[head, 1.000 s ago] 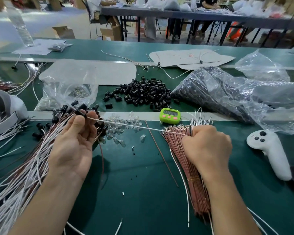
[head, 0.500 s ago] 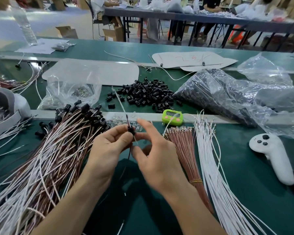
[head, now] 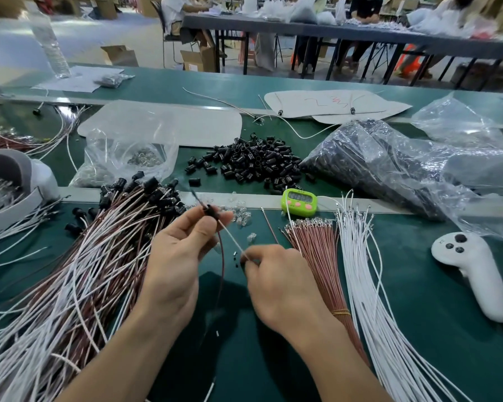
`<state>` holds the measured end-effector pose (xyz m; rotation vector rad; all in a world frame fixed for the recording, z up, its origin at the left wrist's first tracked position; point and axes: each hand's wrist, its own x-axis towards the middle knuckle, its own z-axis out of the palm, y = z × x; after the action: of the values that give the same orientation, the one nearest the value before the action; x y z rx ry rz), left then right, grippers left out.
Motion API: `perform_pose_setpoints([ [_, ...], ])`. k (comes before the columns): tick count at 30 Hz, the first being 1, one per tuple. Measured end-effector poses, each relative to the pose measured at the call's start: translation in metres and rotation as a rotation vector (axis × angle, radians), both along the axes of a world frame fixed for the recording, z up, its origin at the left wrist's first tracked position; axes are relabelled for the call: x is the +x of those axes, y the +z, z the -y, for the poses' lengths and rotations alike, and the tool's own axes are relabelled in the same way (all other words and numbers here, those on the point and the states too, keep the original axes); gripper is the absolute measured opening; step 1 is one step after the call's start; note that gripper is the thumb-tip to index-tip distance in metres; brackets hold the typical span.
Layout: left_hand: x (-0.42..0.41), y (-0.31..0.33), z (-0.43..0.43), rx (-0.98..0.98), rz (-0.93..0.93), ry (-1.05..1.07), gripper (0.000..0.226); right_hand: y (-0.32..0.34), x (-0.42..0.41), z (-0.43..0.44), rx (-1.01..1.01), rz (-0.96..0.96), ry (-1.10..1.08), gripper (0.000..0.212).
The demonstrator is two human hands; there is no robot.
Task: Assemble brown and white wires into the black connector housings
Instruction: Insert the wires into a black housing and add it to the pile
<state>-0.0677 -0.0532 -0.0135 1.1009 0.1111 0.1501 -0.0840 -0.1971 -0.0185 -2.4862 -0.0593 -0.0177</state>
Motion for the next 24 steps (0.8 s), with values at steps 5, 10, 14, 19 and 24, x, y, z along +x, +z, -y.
perform_pose_setpoints([
  [5,0.0,0.002,-0.006,0.032,0.009,-0.061,0.017,0.003,-0.003,0.005,-0.064,0.122,0.034,0.024],
  [10,-0.002,-0.002,0.001,0.136,0.039,-0.188,0.021,0.002,-0.001,-0.006,0.542,0.082,0.045,0.015],
  [14,-0.004,-0.003,-0.001,0.161,0.035,-0.233,0.025,-0.004,0.004,-0.005,0.719,0.053,-0.028,0.023],
  [19,-0.006,0.003,-0.005,0.165,0.08,-0.064,0.021,-0.01,0.005,-0.003,0.61,0.063,-0.016,0.018],
  [24,-0.004,0.006,-0.01,0.237,0.107,0.055,0.008,-0.012,0.004,-0.005,0.536,0.112,-0.015,0.004],
])
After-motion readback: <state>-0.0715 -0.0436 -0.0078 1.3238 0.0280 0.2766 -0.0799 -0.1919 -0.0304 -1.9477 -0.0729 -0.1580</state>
